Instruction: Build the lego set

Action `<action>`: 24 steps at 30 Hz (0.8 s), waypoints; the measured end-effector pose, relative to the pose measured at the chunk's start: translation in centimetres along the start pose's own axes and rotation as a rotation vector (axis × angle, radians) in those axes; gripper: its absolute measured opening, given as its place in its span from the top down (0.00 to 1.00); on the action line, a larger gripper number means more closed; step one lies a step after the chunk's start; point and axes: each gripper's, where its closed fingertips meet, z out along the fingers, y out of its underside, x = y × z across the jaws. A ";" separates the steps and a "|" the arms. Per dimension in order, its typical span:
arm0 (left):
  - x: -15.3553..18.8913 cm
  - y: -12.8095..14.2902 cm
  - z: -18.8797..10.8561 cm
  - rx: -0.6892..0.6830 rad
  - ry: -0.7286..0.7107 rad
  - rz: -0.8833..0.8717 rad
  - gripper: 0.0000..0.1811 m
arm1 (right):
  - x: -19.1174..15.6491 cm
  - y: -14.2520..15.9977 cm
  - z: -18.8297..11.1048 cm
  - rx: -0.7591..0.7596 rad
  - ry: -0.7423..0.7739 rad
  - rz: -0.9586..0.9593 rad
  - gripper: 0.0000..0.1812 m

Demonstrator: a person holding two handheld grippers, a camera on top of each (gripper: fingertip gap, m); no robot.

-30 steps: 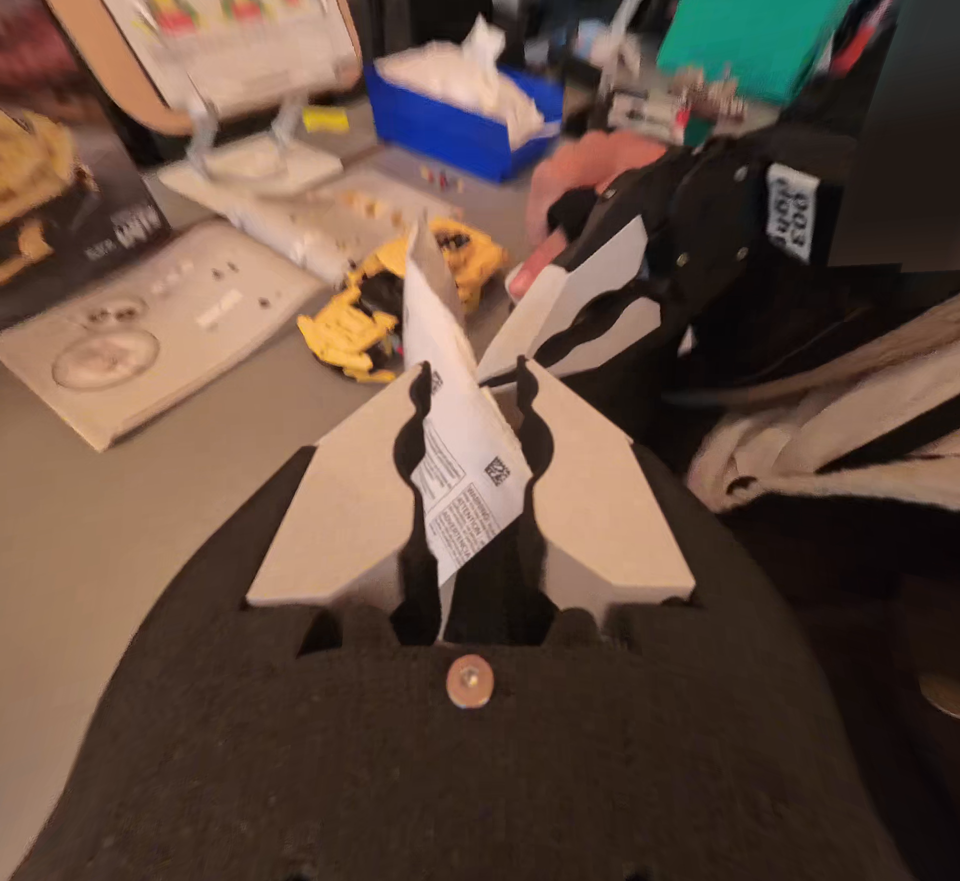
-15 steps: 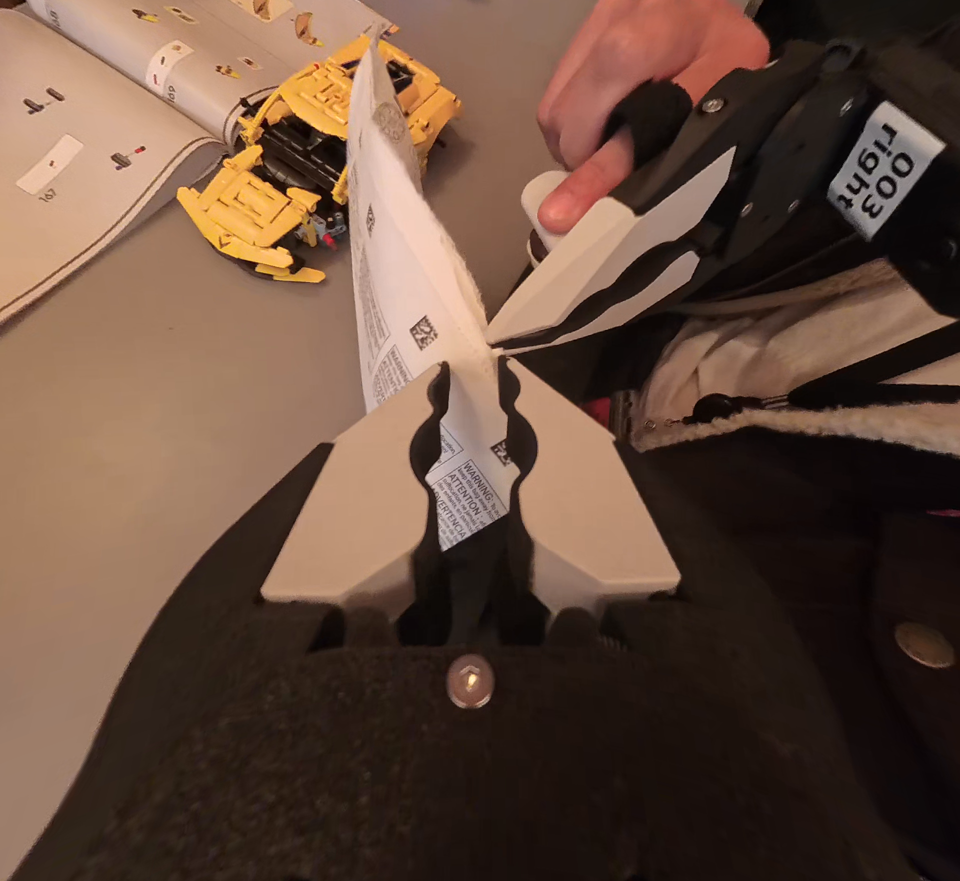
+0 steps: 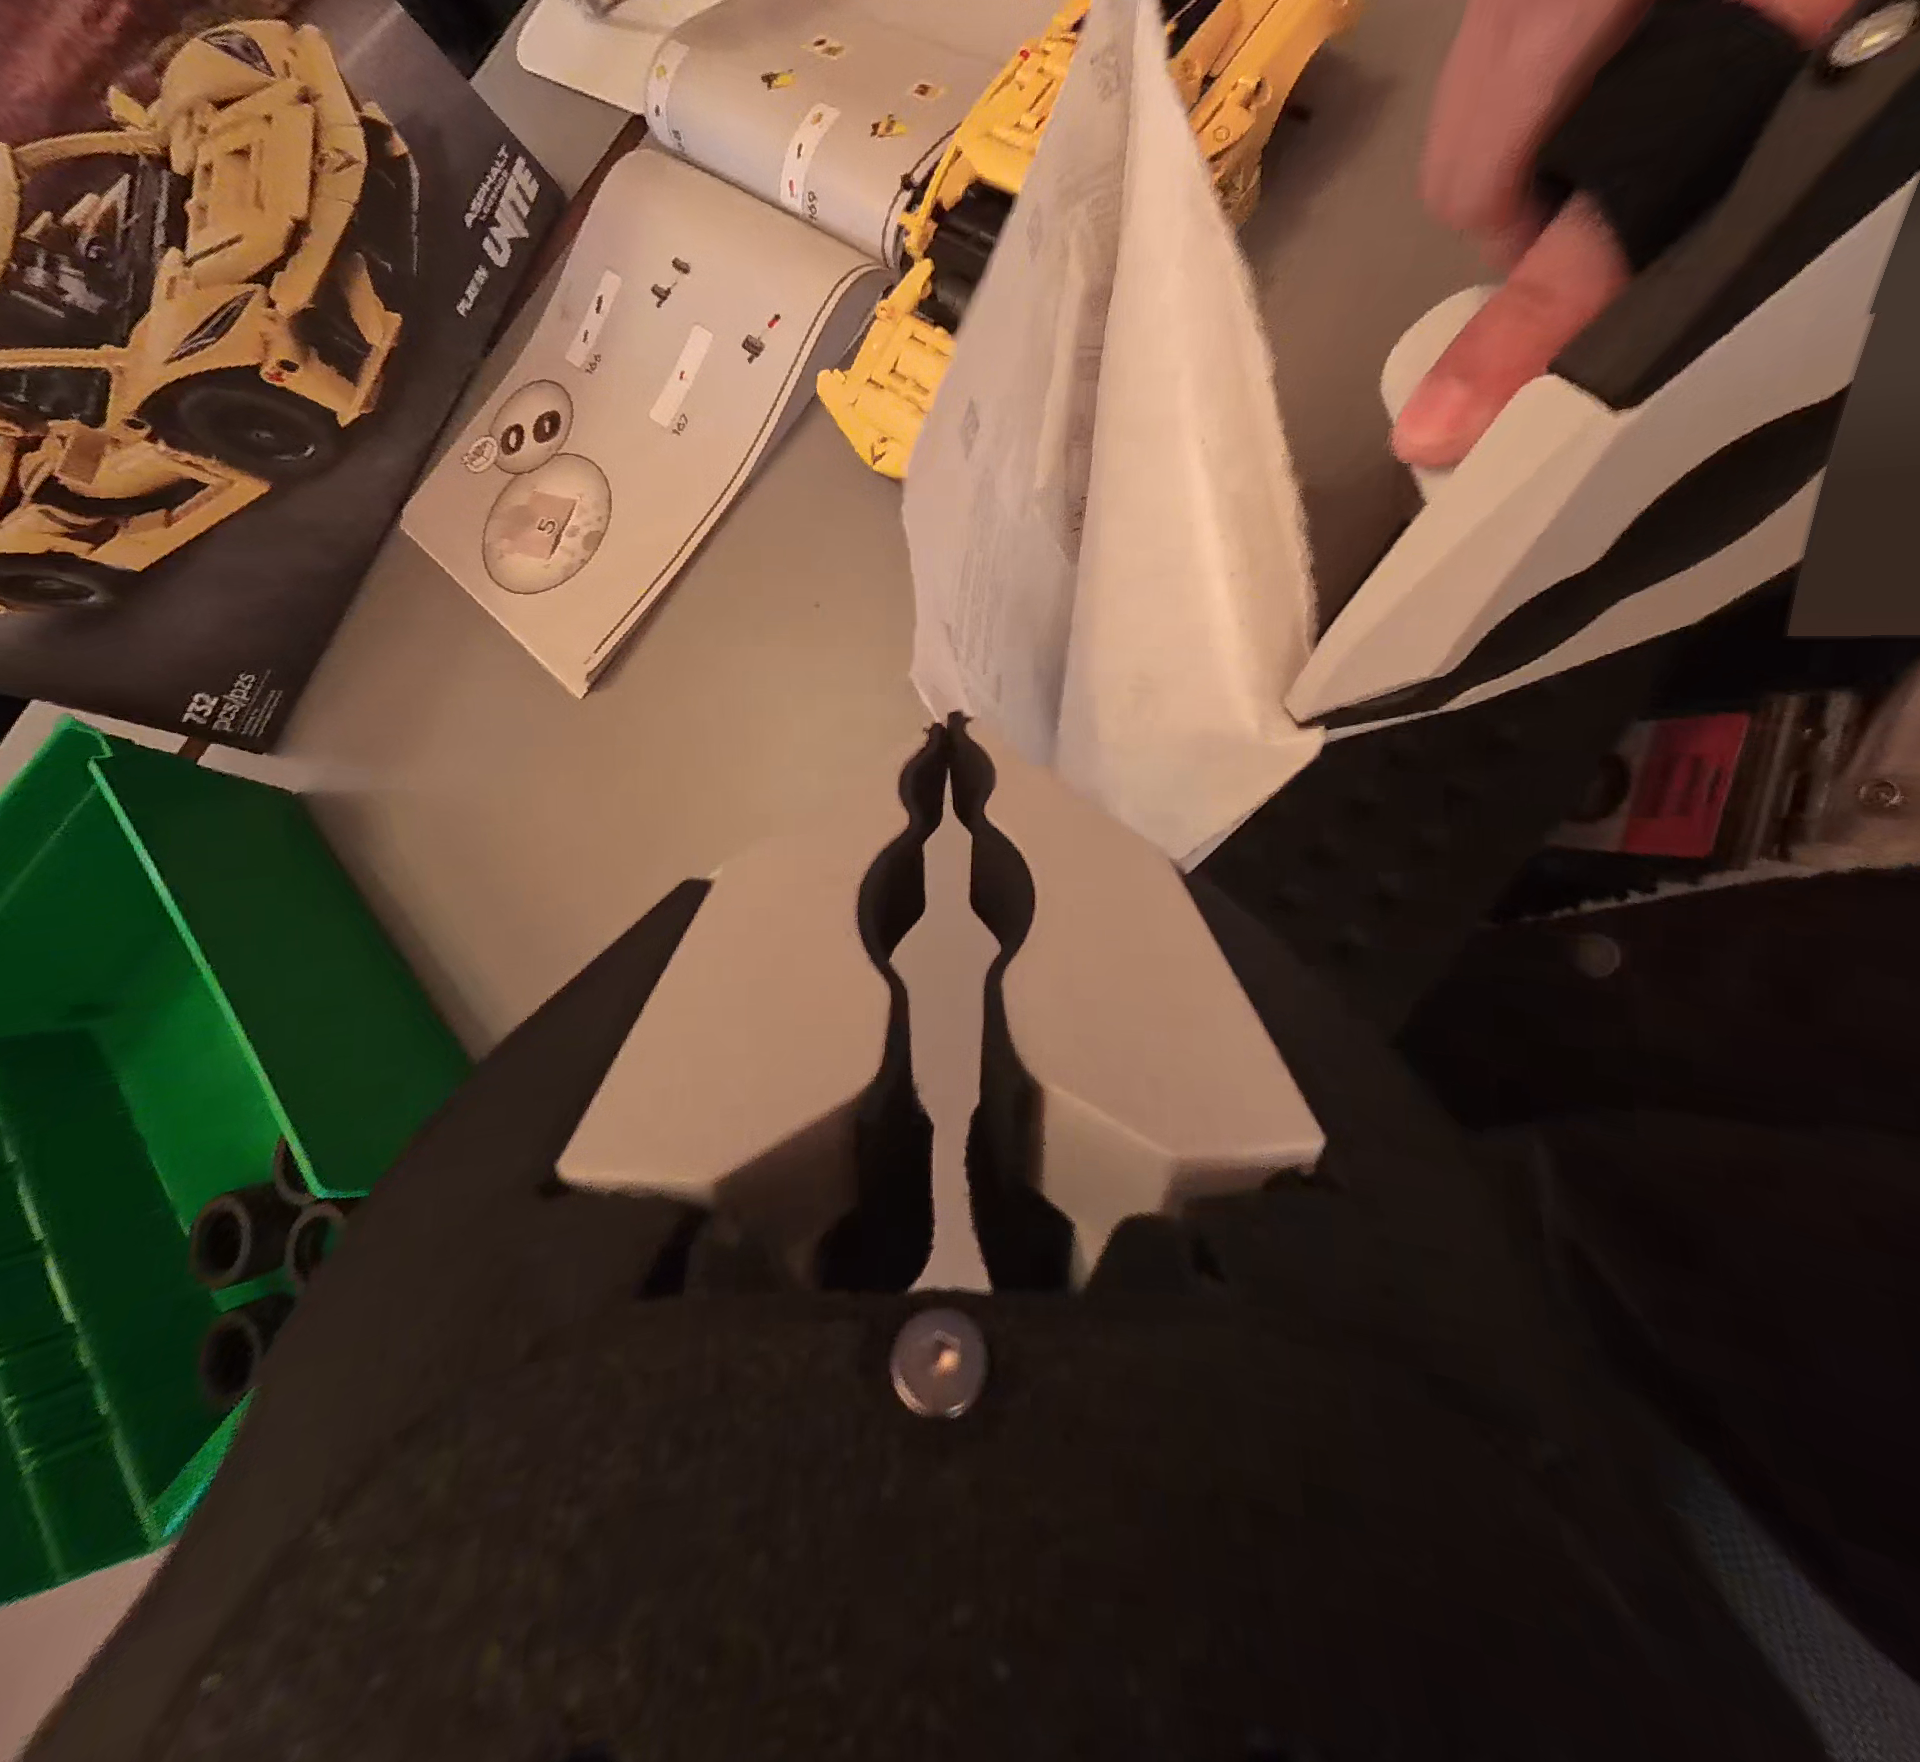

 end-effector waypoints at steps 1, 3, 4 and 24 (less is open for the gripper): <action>0.5 -0.2 -0.1 0.015 0.019 0.004 1.00 | -0.1 0.2 -0.1 -0.014 -0.003 -0.004 1.00; 1.6 -0.6 -0.5 0.047 0.067 0.010 1.00 | 0.6 0.3 -0.6 -0.021 0.049 -0.028 1.00; 2.1 -0.8 -0.6 0.059 0.087 0.010 1.00 | 0.6 0.3 -0.9 -0.013 0.043 -0.029 1.00; 6.1 -2.2 -2.0 0.183 0.237 -0.064 1.00 | 0.5 0.6 -3.2 -0.021 -0.240 -0.033 0.82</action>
